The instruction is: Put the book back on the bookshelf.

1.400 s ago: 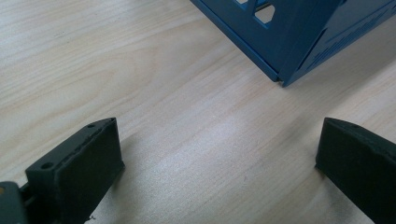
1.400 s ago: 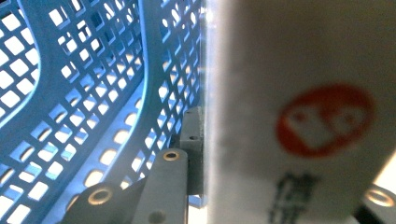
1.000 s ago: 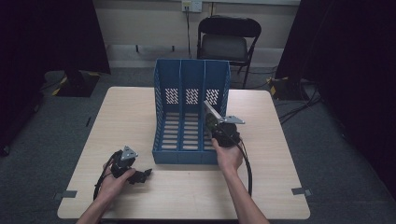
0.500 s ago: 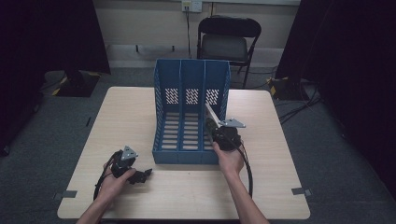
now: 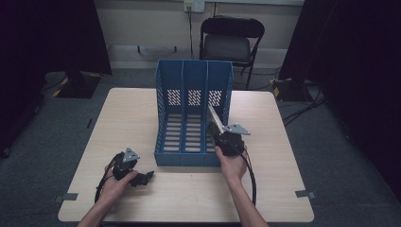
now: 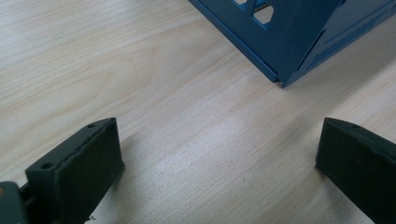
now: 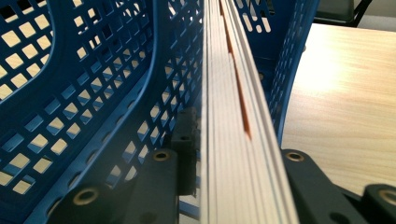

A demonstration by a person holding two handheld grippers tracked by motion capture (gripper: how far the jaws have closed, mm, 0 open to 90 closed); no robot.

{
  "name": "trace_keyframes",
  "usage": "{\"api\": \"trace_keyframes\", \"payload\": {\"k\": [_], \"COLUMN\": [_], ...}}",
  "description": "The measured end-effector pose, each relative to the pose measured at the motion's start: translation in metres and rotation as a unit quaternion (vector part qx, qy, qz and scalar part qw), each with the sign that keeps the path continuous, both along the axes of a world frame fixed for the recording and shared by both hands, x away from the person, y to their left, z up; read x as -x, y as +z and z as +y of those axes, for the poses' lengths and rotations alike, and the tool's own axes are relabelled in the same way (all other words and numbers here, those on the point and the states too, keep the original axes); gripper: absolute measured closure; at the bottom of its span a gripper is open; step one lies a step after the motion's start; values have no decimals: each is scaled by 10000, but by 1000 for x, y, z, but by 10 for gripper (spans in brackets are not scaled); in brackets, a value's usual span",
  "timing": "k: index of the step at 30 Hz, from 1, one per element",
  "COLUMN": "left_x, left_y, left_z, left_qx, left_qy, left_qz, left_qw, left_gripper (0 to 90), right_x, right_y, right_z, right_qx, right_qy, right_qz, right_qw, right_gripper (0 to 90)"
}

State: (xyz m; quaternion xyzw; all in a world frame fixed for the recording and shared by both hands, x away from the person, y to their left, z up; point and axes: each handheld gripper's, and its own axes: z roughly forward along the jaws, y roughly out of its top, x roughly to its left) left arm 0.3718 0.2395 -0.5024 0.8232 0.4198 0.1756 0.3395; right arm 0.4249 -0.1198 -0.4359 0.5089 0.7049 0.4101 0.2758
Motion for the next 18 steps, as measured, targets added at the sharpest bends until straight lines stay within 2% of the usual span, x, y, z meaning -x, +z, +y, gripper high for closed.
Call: {"api": "trace_keyframes", "payload": {"k": [8, 15, 18], "left_x": [0, 0, 0], "left_y": [0, 0, 0], "left_z": [0, 0, 0], "left_qx": [-1, -9, -7], "left_qy": [2, 1, 0], "left_qz": [-1, -6, -6], "left_qw": [10000, 10000, 10000], "left_gripper": [0, 0, 0], "right_x": [2, 14, 15], "right_y": [0, -6, -6], "right_z": [1, 1, 4], "right_qx": [-91, -368, -326], "right_qy": [23, -103, -105], "right_qz": [-128, -666, -793], "right_qw": [9999, 9970, 9963], "right_gripper": [674, 659, 673]}}
